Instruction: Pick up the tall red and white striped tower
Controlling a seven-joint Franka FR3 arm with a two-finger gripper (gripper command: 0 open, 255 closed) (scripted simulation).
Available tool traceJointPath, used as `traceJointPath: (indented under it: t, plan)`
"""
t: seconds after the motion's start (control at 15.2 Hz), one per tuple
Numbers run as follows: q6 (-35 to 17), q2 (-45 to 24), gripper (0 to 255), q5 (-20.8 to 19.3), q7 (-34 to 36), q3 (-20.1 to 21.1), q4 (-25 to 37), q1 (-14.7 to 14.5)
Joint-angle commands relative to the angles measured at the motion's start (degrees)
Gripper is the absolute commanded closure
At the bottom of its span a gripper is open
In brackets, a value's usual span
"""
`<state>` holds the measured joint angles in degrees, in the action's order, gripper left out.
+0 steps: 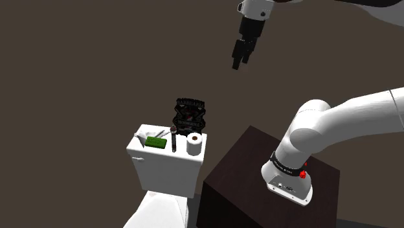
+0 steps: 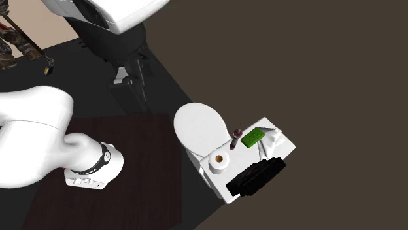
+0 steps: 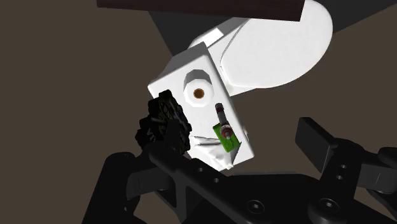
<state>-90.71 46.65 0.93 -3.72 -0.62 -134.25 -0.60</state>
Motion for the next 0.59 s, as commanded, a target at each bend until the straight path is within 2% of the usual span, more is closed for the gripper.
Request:
traceJointPath:
  t: [0.0,0.53]
  plan:
    - [0.00,0.00,0,0.00,0.00,0.00,0.00,0.00]
    - [-18.44,-4.48,0,0.55,5.97,5.58,-11.26,-0.36]
